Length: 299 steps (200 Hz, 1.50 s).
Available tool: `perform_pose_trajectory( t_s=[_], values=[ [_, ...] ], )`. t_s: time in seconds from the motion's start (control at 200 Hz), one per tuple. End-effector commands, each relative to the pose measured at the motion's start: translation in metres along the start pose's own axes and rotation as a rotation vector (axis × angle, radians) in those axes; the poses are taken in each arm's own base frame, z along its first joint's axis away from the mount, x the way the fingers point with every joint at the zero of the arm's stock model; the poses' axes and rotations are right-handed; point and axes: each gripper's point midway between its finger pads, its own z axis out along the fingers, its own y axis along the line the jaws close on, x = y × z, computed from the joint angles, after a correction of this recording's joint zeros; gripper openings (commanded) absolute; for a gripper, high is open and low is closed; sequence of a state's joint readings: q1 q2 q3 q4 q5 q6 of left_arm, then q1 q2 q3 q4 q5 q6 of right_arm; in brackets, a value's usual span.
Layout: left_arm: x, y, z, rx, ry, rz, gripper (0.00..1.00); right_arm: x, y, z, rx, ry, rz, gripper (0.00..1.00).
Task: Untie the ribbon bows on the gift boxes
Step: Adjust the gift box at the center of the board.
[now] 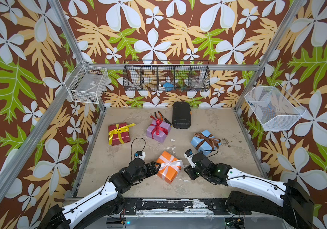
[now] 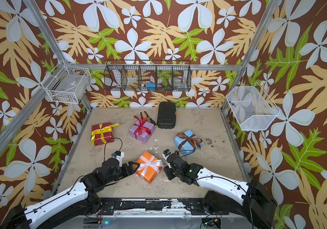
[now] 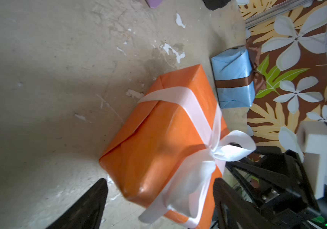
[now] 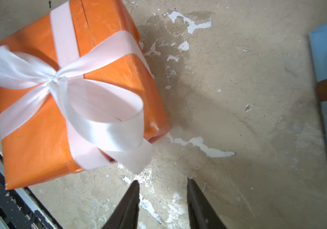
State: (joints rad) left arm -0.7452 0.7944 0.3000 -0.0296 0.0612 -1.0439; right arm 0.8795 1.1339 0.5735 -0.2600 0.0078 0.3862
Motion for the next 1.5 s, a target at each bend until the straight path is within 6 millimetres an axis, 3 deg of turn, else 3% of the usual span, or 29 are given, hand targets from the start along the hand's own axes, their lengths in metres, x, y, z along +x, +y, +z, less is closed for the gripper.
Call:
perform_pose_trajectory(
  t_s=[0.0, 0.305, 0.48, 0.761, 1.081, 1.206, 1.331, 1.491],
  values=[
    [-0.012, -0.027, 0.004, 0.102, -0.041, -0.013, 0.86, -0.011, 0.006, 0.0, -0.016, -0.026, -0.043, 0.42],
    [-0.033, -0.048, 0.026, 0.08, -0.08, 0.03, 0.88, -0.031, 0.015, 0.002, -0.038, -0.049, -0.097, 0.43],
    [-0.037, -0.039, 0.022, 0.054, -0.115, 0.029, 0.88, -0.029, 0.011, 0.005, -0.014, -0.042, -0.106, 0.41],
    [-0.036, -0.022, 0.018, 0.015, -0.142, 0.008, 0.88, -0.026, 0.024, 0.0, -0.093, -0.031, -0.071, 0.34],
    [-0.035, -0.021, 0.016, 0.022, -0.145, -0.01, 0.88, -0.02, 0.031, -0.002, -0.143, -0.013, -0.043, 0.38],
    [-0.035, -0.021, 0.014, 0.029, -0.148, -0.017, 0.88, -0.021, 0.031, -0.002, -0.137, -0.017, -0.031, 0.32],
    [-0.035, -0.019, 0.012, 0.03, -0.156, -0.024, 0.88, -0.024, 0.028, -0.004, -0.119, -0.025, -0.024, 0.15],
    [-0.035, -0.019, 0.012, 0.033, -0.156, -0.032, 0.88, -0.023, 0.03, -0.007, -0.136, -0.022, -0.019, 0.12]
  ],
)
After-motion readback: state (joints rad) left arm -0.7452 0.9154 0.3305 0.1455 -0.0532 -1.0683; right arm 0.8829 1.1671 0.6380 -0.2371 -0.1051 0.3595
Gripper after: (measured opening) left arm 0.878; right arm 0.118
